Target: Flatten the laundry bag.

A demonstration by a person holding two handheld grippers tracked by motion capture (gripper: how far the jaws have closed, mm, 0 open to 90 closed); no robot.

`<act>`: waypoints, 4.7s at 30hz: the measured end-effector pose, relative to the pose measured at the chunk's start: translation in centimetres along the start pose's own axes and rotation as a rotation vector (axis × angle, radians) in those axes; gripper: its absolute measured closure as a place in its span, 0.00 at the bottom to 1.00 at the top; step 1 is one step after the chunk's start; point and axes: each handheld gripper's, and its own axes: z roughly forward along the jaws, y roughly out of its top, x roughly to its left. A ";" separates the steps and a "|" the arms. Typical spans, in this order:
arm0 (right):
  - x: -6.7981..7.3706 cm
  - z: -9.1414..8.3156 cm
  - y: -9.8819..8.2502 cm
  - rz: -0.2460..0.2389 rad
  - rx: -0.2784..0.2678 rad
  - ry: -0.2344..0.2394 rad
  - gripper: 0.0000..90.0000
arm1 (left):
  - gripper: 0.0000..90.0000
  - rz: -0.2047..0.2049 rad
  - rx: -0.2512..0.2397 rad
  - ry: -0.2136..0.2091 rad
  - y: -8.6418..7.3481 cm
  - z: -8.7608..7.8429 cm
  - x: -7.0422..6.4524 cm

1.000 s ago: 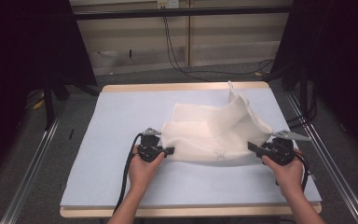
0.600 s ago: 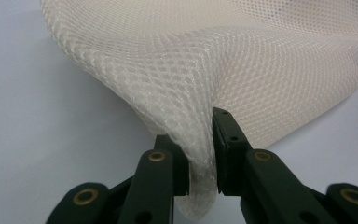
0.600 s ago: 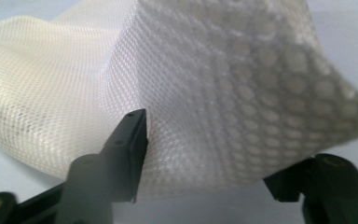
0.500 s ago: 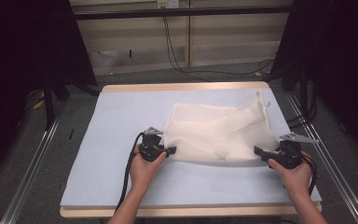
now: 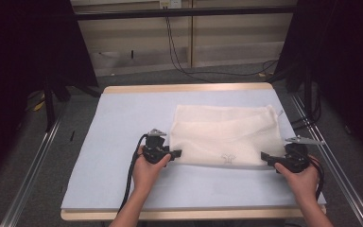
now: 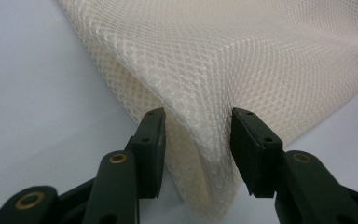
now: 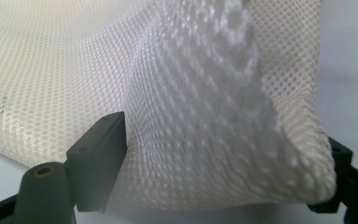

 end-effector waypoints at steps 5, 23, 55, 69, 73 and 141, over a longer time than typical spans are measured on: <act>0.1 0.2 0.1 0.000 -0.002 0.003 0.32 | 0.80 0.006 0.015 -0.027 0.0 0.0 0.0; 2.6 3.7 2.9 -0.016 -0.040 0.040 0.82 | 0.92 -0.043 -0.012 0.060 0.4 -2.2 2.1; 3.2 3.6 5.3 -0.072 -0.038 0.063 0.46 | 0.90 -0.096 -0.052 0.108 0.4 -3.5 5.9; 3.3 2.5 5.2 -0.106 -0.085 0.037 0.76 | 0.70 -0.080 -0.058 0.130 0.7 -3.8 5.8; 2.9 2.5 4.8 -0.116 -0.065 0.046 0.86 | 0.63 -0.095 -0.083 0.106 0.9 -3.8 5.7; 1.3 1.5 0.9 -0.049 -0.001 0.120 0.67 | 0.93 -0.183 -0.068 0.029 -0.2 -5.9 6.1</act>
